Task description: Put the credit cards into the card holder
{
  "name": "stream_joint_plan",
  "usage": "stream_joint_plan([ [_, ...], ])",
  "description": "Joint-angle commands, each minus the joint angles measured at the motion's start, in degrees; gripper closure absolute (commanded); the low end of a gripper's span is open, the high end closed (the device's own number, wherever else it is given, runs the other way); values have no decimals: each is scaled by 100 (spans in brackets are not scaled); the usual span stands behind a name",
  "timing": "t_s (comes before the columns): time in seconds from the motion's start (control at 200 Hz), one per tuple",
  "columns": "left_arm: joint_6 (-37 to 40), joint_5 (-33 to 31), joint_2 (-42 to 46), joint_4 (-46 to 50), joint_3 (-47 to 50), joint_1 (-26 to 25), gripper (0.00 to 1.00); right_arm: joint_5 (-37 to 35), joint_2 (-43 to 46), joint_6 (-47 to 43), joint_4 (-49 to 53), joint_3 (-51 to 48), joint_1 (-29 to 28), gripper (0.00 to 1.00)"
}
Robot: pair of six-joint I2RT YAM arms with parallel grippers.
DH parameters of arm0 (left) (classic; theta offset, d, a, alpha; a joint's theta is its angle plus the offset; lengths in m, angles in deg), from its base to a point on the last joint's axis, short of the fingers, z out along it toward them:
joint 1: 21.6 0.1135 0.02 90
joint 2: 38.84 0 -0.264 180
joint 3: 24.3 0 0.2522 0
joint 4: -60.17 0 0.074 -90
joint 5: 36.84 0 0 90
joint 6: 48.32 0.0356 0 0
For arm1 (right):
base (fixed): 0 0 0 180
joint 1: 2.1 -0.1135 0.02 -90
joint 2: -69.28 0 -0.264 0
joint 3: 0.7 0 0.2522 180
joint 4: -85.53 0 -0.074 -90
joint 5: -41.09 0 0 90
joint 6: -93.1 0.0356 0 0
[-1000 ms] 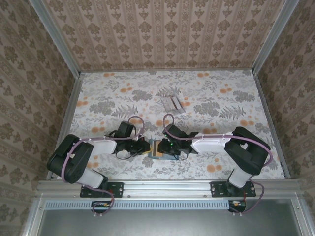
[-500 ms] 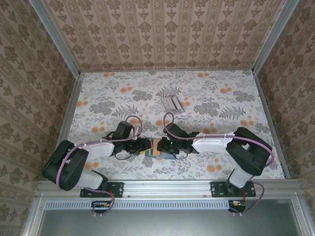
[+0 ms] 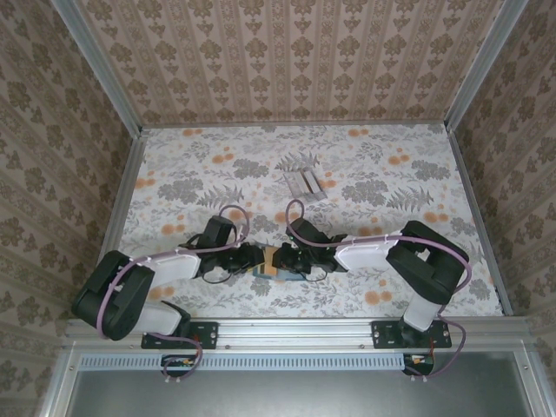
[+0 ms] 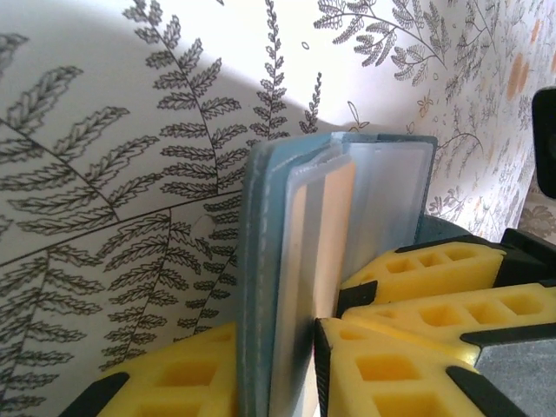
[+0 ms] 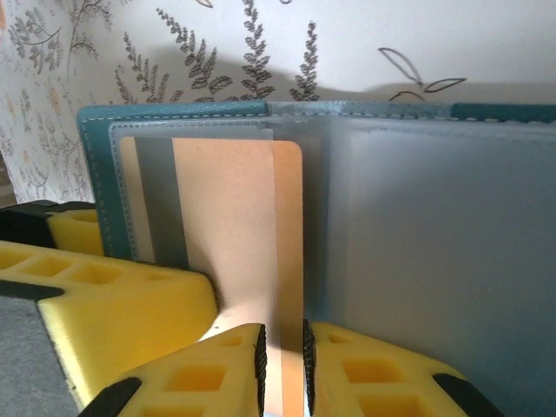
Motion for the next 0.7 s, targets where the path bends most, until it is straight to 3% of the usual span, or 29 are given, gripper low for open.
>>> stream_joint_plan([
  [0.0, -148, -35, -91, -187, 22, -44, 67, 155, 14, 100, -252, -53, -37, 74],
  [0.125, -25, -75, -93, 84, -60, 3, 62, -129, 278, -114, 333, -71, 3, 72],
  [0.375, 362, -167, 147, 990, -273, 372, 44, -799, 953, -674, 1697, 81, 16, 63],
  [0.695, 657, -431, 249, 1705, -412, 507, 42, -1086, 946, -603, 2113, 98, -41, 55],
])
